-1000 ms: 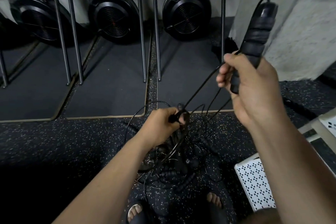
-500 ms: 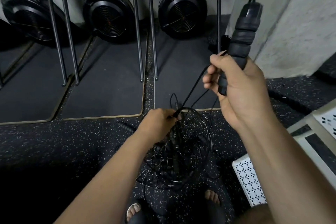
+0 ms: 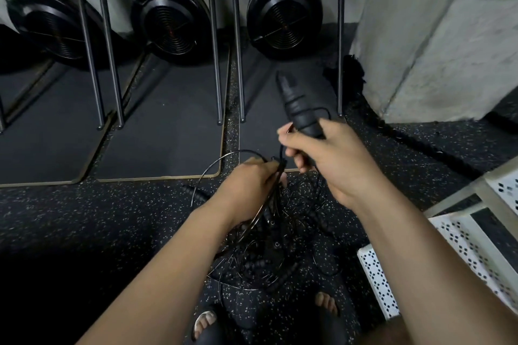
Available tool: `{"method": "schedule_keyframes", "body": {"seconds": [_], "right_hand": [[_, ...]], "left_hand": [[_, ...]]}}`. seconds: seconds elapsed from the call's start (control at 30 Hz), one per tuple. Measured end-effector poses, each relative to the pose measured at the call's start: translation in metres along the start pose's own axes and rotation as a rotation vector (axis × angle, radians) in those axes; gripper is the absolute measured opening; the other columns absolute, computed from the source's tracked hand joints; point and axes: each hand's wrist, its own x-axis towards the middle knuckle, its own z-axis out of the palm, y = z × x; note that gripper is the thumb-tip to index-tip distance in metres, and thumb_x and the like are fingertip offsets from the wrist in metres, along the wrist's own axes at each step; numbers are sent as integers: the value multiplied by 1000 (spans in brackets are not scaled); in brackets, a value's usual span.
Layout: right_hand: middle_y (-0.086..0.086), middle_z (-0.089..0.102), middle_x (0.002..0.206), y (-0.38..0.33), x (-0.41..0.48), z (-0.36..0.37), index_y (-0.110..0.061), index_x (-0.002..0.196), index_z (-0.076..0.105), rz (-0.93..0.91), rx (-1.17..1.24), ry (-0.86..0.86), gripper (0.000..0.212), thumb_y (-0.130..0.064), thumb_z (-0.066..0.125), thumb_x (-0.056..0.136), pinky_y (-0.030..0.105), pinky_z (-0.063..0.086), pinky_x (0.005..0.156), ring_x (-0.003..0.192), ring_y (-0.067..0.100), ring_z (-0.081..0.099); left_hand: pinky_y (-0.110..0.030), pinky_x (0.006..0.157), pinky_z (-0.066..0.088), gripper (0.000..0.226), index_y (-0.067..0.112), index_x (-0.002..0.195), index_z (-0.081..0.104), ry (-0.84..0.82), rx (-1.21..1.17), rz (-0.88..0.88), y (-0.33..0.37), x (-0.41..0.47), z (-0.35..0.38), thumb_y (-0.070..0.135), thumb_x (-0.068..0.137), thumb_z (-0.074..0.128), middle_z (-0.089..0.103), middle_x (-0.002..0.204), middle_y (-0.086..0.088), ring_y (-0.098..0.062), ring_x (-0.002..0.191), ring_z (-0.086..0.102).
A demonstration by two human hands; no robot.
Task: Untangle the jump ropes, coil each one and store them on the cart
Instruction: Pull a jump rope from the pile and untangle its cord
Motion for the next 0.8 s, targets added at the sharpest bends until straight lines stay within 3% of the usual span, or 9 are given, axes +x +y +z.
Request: {"method": "schedule_keyframes", "body": {"seconds": [0.1, 0.2, 0.3, 0.43, 0.6, 0.7, 0.8], "right_hand": [[0, 72, 73, 4, 1, 3, -8, 96, 75, -13, -177, 28, 10, -17, 78, 93, 29, 47, 56, 62, 13, 59], [0, 73, 73, 4, 2, 2, -10, 94, 73, -15, -190, 69, 8, -17, 77, 94, 30, 47, 56, 61, 13, 60], [1, 75, 74, 2, 0, 1, -13, 92, 73, -46, -161, 120, 4, -14, 76, 95, 30, 49, 57, 63, 12, 63], [0, 73, 72, -13, -4, -7, -12, 94, 70, -129, 0, 203, 4, -12, 73, 97, 27, 47, 55, 64, 13, 66], [2, 68, 72, -39, -12, -11, -12, 95, 67, -210, 244, 142, 7, -8, 69, 100, 28, 45, 53, 63, 18, 63], [3, 68, 72, -41, -16, -7, -13, 92, 67, -213, 262, 105, 10, -7, 69, 100, 29, 45, 54, 63, 19, 64], [4, 68, 73, -39, -18, -4, -14, 91, 67, -203, 267, 81, 12, -6, 69, 100, 28, 46, 54, 64, 18, 64]], "left_hand": [[-25, 75, 39, 21, 22, 99, 72, -11, -18, 20, -1, 0, -3, 32, 111, 58, 61, 95, -4, -19, 88, 58], [-20, 66, 40, 26, 29, 84, 60, -16, -113, 13, -5, -2, -4, 28, 110, 61, 59, 80, 7, -10, 72, 54], [-27, 65, 42, 25, 22, 86, 65, 14, -184, -76, -12, 2, -6, 30, 110, 61, 57, 71, 6, -10, 65, 47], [-33, 60, 40, 27, 26, 82, 65, -6, -39, -172, -24, 4, -6, 34, 108, 62, 61, 66, 2, -20, 64, 57], [-39, 61, 55, 26, 18, 88, 68, -55, 38, -290, -36, -2, 1, 33, 108, 60, 75, 75, -6, -27, 73, 73], [-23, 47, 45, 22, 26, 86, 68, -67, 12, -317, -28, -1, 0, 31, 107, 62, 75, 71, -2, -12, 64, 75], [-15, 43, 39, 26, 28, 79, 64, -112, 35, -302, -22, 1, 2, 28, 106, 63, 74, 71, -1, -9, 64, 76]]}}
